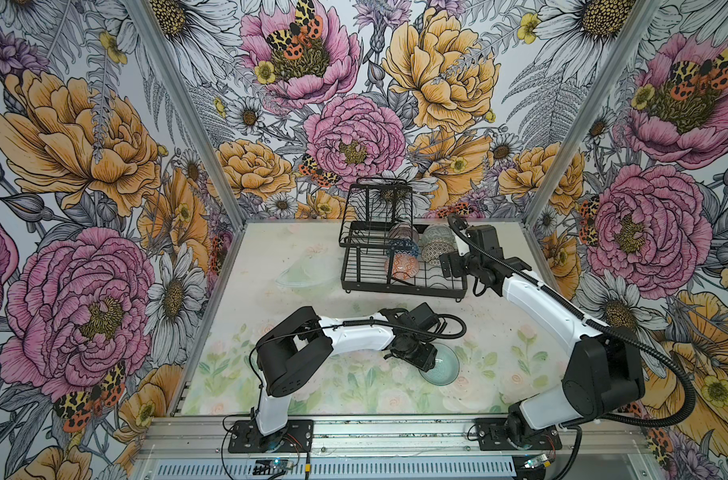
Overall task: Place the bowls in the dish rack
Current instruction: 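Close the left gripper on the pale green bowl rim, then lift the pale green bowl with the left gripper while the right gripper approaches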
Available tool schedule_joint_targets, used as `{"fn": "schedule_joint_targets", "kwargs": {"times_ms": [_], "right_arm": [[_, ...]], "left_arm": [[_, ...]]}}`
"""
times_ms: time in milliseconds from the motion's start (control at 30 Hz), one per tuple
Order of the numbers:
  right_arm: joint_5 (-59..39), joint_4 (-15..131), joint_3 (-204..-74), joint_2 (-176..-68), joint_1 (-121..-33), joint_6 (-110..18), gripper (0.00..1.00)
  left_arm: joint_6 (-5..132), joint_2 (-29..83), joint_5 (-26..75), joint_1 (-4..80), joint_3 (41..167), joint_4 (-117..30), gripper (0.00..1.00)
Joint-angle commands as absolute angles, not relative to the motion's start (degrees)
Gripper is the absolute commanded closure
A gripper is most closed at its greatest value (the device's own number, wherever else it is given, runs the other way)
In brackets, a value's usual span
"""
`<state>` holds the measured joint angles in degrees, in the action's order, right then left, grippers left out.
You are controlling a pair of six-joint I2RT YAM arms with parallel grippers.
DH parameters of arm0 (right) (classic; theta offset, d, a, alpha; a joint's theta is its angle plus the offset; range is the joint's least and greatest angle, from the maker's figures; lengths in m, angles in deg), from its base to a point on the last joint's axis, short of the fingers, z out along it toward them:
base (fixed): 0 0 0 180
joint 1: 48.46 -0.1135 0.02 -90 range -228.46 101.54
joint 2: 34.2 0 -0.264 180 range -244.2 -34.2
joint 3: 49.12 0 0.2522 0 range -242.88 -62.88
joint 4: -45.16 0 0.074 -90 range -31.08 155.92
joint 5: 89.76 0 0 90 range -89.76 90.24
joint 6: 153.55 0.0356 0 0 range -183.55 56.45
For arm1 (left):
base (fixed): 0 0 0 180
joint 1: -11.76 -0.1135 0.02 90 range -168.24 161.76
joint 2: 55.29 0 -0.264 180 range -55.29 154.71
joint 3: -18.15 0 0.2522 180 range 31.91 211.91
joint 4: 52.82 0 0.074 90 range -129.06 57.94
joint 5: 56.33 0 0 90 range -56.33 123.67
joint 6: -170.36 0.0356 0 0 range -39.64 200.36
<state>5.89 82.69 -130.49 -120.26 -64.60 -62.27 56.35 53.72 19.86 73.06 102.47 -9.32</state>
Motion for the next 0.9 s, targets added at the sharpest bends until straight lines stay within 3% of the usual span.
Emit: {"fn": "schedule_joint_targets", "kwargs": {"times_ms": [0, 233, 433, 867], "right_arm": [[5.1, 82.6, -129.8, -120.0, -64.3, -61.8, 0.00], [4.9, 82.6, -129.2, -119.7, -64.2, -61.8, 0.01], [4.8, 82.6, -128.9, -119.5, -64.0, -61.9, 0.00], [3.0, 82.6, -127.7, -117.3, -63.7, -61.2, 0.01]], "left_arm": [[56.2, 54.1, 18.8, 73.3, 103.8, -10.0, 0.54], [55.4, 51.8, 20.1, 72.2, 102.3, -10.0, 0.71], [56.1, 49.6, 20.8, 71.0, 100.4, -10.0, 1.00], [59.0, 41.4, 24.1, 66.9, 97.4, -9.1, 1.00]]}}
